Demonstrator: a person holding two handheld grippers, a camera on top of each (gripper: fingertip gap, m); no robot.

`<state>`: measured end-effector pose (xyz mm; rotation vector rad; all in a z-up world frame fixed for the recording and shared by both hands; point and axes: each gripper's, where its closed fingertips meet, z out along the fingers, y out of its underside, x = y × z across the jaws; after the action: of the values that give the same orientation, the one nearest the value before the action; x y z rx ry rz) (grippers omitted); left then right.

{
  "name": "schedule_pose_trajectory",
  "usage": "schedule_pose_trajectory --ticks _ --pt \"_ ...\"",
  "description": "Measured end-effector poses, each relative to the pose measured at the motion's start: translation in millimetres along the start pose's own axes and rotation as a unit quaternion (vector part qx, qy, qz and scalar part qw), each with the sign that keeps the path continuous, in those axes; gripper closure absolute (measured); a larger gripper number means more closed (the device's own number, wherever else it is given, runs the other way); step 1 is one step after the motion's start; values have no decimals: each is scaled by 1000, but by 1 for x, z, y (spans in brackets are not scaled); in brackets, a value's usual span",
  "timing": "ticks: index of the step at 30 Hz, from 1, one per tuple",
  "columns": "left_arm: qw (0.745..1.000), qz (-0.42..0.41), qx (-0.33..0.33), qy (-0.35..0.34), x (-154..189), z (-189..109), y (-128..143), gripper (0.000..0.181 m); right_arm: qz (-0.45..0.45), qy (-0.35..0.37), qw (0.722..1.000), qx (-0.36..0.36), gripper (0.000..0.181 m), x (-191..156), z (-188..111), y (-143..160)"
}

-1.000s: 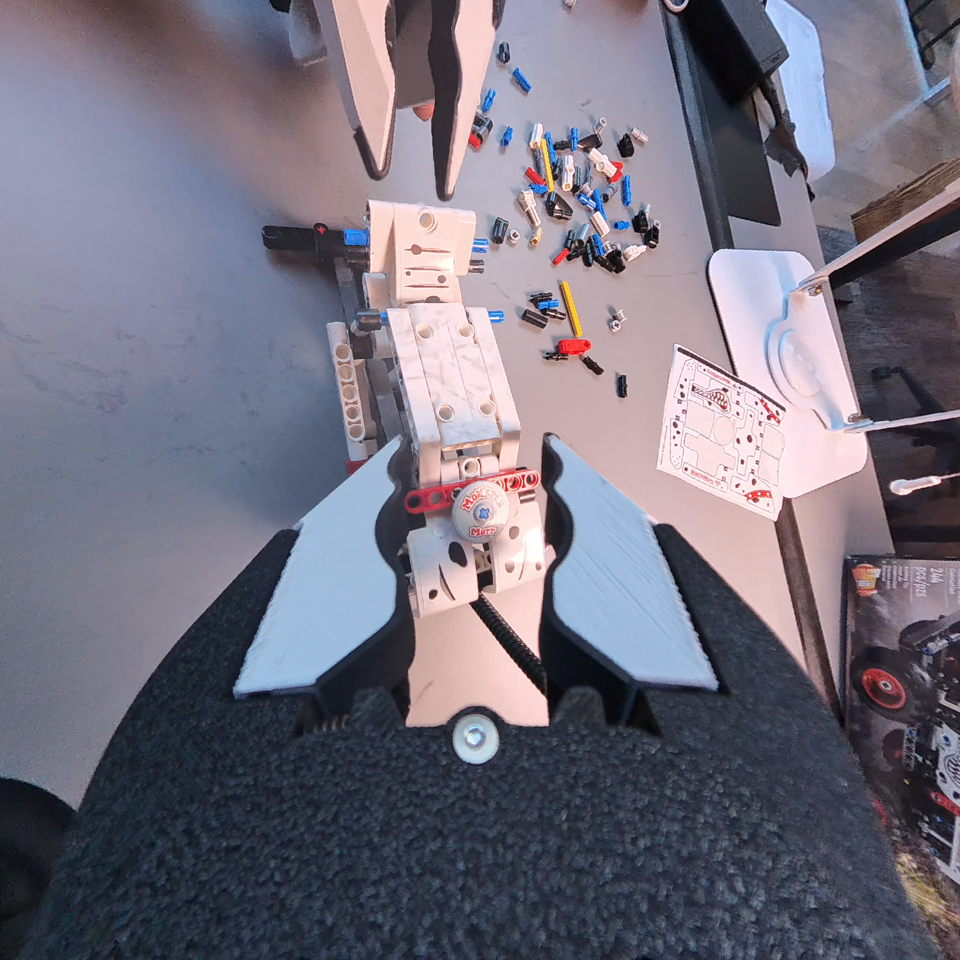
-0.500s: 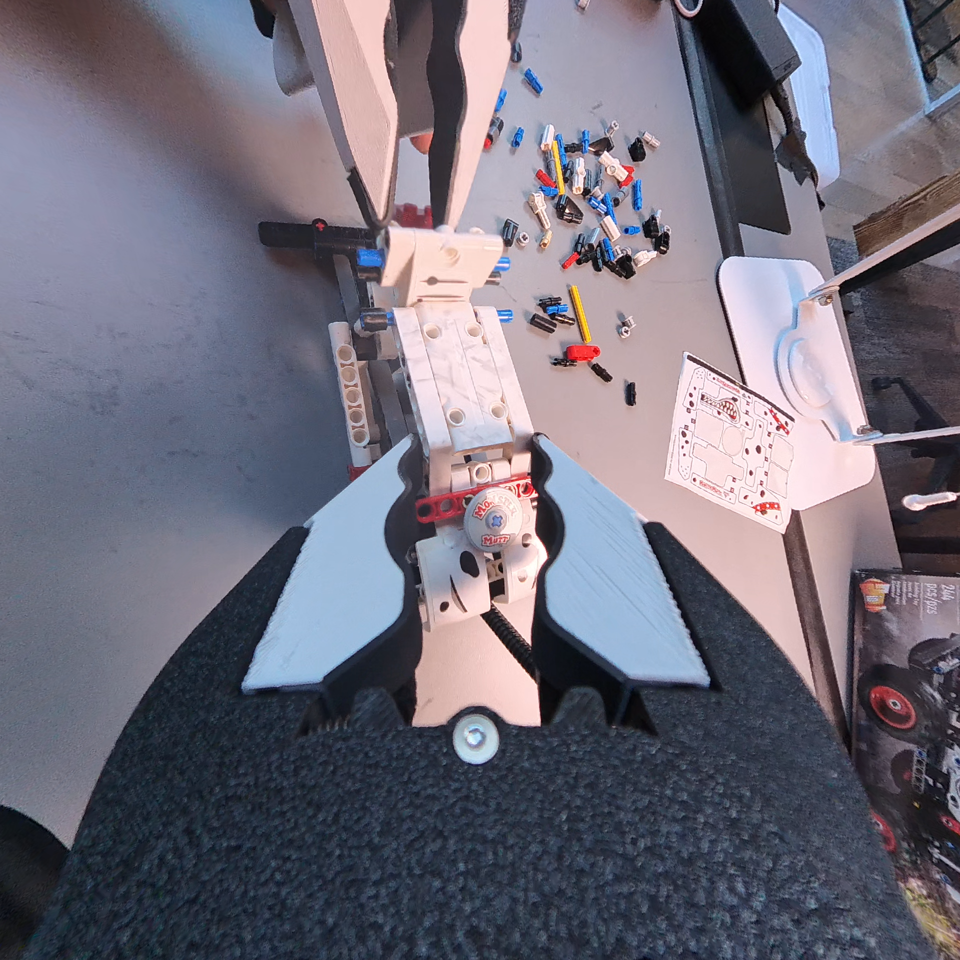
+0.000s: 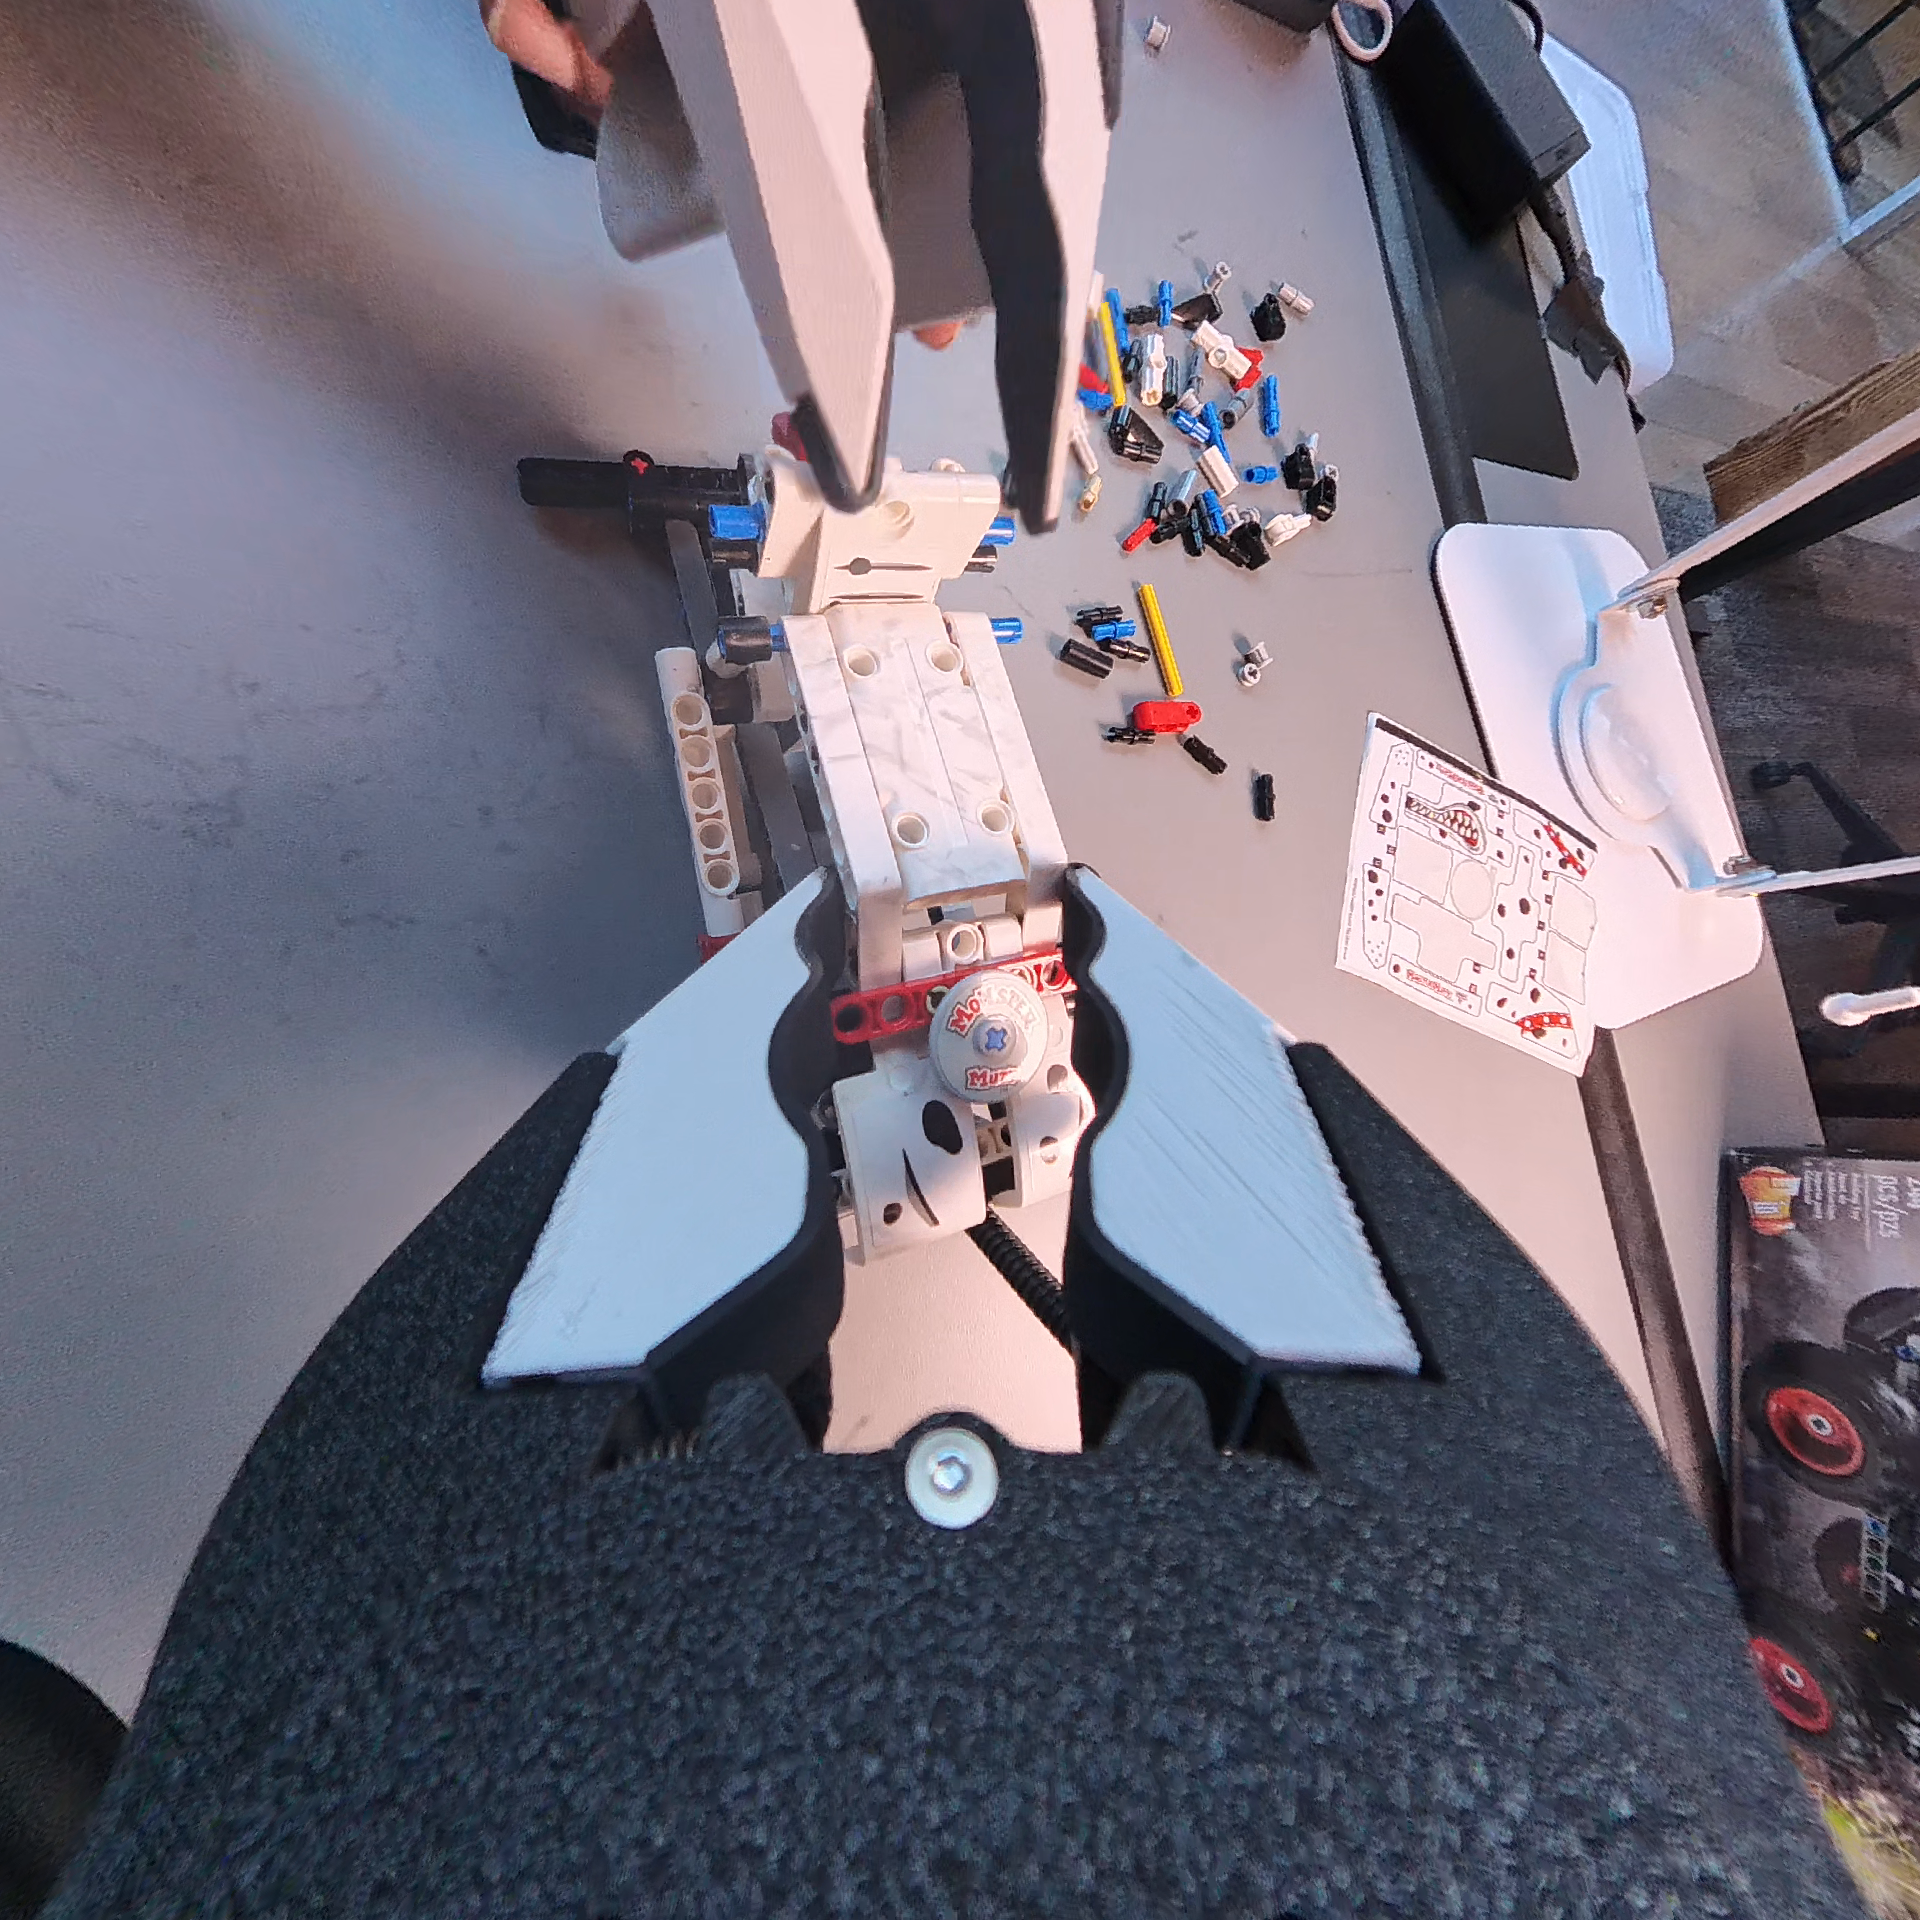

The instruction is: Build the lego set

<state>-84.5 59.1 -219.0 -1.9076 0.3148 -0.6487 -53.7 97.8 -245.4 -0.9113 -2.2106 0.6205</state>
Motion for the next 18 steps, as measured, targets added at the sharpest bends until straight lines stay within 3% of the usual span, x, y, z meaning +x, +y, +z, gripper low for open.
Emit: schedule_pose_trajectory --ticks 4,7,9,18 --pt "1000 -7 -9 5 0 0 5 145 2 -1 1000 -1 140 0 0 1" --pt "1000 -8 -1 5 -1 -6 2 159 6 -3 1000 -1 139 0 0 2" --pt "1000 -6 -1 -6 -5 -8 3 150 5 -3 1000 -1 139 0 0 2" --pt "1000 -8 1 6 -1 -18 3 149 5 -1 1000 1 139 0 1 3"
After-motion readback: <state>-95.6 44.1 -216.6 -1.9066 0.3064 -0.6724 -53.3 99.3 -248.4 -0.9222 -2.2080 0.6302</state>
